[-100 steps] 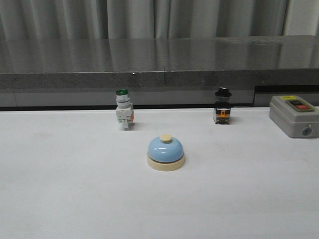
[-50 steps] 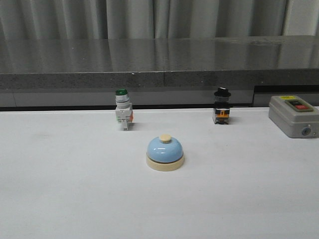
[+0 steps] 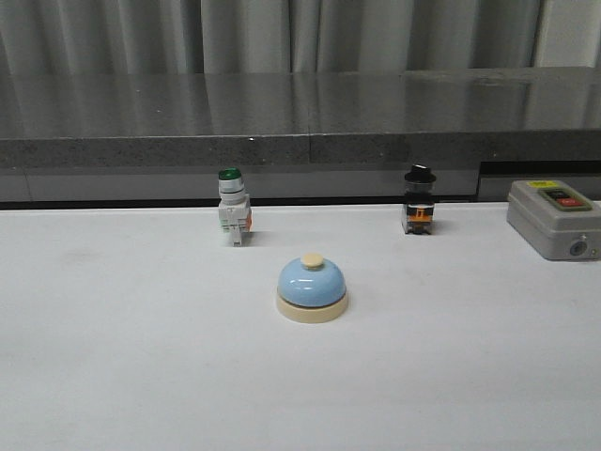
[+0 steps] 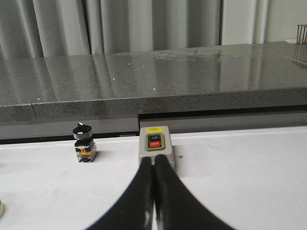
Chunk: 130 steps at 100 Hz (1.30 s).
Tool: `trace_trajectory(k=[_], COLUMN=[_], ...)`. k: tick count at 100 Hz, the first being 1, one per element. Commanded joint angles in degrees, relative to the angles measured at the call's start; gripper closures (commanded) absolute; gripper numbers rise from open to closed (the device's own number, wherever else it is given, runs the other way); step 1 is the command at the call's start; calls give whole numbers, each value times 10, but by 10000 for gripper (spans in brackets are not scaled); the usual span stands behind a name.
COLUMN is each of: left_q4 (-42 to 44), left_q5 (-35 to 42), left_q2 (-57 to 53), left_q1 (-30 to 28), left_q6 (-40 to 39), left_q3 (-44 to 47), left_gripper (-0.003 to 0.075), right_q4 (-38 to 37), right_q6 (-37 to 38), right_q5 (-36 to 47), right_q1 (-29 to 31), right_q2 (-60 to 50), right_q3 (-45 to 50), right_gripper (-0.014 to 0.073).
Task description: Place and press bell with both arms
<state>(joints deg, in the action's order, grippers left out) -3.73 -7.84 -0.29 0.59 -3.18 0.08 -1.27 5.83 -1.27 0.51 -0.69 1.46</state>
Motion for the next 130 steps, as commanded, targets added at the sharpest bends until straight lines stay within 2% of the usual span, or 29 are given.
trace_trajectory(k=[1,66,81,102,130], left_q4=[-1,-1,-1,-1,-1], left_q5=[44,44,44,44,44], left_q2=[-17,-17,-17,-17,-17], left_q1=[-1,-1,-1,-1,-1], left_q6=[-7,-7,-7,-7,-7], left_q3=[23,23,23,23,23], left_gripper=[741,741,741,741,741], right_q4=[-3,-3,-4,-3,-3], right_q6=[-1,-1,-1,-1,-1], right_q5=[49,63,32,-43,-71], right_q1=[3,3,3,3,3], right_q2=[-9,-10,3,86,267], right_q3=[-8,-11,-48,-148,-276], right_gripper=[654,654,654,654,654])
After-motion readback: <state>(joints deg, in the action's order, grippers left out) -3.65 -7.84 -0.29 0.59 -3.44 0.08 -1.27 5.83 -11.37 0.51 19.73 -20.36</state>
